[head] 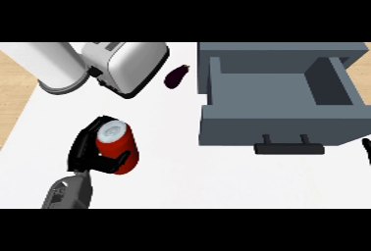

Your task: Pick up the can, place it into the drawer and close the drawer

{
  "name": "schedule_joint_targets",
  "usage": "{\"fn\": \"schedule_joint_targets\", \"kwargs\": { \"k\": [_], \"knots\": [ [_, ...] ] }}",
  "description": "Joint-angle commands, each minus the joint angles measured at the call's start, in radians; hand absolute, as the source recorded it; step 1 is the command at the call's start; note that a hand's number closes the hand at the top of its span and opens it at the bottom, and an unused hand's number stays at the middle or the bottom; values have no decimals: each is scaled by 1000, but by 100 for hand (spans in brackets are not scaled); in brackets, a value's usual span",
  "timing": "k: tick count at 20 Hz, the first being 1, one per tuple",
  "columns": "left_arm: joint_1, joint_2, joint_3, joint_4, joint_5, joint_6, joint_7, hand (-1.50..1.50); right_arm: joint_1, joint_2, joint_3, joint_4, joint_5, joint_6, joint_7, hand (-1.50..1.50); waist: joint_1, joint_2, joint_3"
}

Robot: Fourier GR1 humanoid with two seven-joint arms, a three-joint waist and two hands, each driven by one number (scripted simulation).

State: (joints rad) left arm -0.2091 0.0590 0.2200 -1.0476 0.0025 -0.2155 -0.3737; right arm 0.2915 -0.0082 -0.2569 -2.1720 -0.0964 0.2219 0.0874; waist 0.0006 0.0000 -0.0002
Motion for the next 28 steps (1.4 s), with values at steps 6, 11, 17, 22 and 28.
{"fn": "schedule_joint_targets", "kwargs": {
  "k": [6, 11, 17, 22, 28],
  "knots": [
    [-56, -57, -3, -119, 19, 199, 97, 150, 35, -32, -72, -35, -79, 29, 7, -150, -5, -2, 1],
    [-127, -58, -92, -160, 6, 249, 191, 150, 52, -23, -48, -54, -63, 25, 16, -150, -8, -1, 0],
    [-214, -59, -175, -333, -20, 305, 358, 150, 22, -27, -38, -44, -54, 2, 15, -150, -7, -1, 1],
    [-341, -59, -250, -366, 2, 388, 523, 150, -53, 3, 24, -61, 24, -68, 81, -150, -3, -1, 0],
    [-529, -59, -352, -294, -32, 542, 606, 150, -38, -7, -20, -6, -14, -36, 21, -150, -12, 0, 1]
  ]
}}
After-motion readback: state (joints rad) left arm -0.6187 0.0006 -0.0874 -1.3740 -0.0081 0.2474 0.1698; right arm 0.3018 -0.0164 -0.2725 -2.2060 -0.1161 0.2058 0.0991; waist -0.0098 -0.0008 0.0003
